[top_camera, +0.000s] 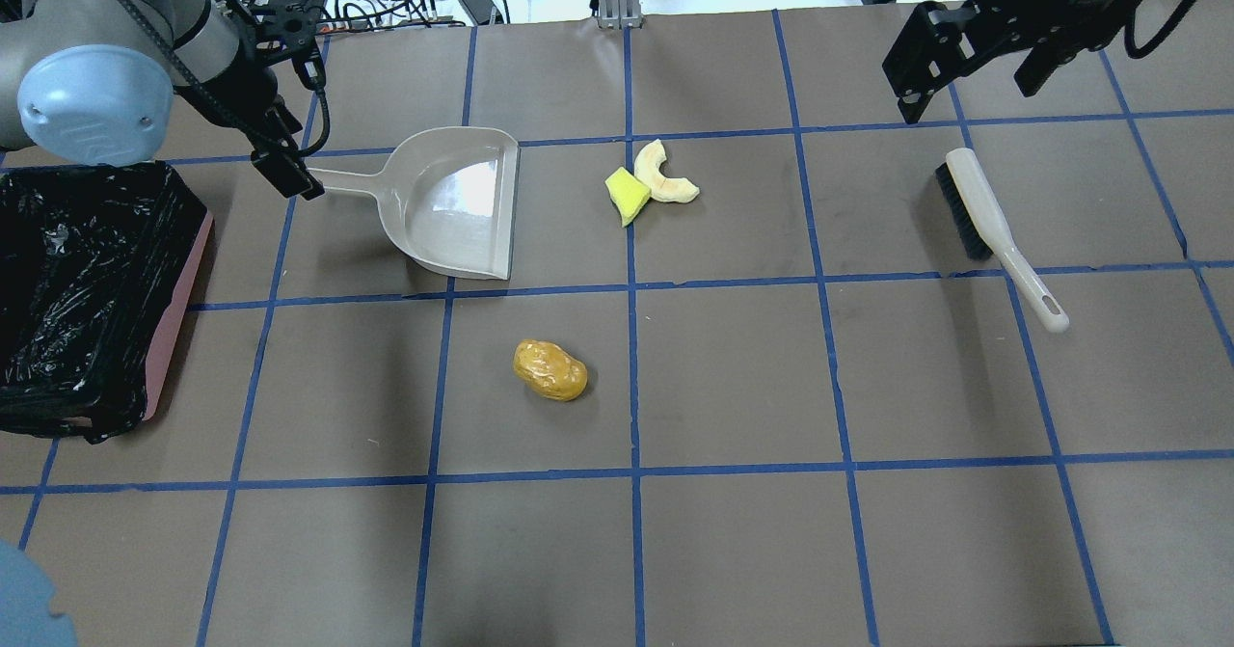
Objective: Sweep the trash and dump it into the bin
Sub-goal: 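Lower the left gripper onto the white dustpan handle and grasp it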
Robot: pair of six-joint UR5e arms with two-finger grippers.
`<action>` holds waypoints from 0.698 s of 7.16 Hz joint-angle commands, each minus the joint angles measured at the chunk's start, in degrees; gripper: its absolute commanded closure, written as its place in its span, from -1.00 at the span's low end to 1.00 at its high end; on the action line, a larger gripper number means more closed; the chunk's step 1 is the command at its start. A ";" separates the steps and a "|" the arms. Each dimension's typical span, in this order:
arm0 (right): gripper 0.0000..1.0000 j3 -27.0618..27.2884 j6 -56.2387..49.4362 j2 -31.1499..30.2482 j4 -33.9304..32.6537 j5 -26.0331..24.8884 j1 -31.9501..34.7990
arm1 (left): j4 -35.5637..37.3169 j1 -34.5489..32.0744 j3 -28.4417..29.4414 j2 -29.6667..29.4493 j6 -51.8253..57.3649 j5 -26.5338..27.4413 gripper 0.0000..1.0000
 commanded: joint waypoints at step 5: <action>-1.00 -0.70 -3.28 9.29 -7.79 -2.95 -1.45 | 6.56 4.40 0.36 -8.03 15.73 -6.49 -0.95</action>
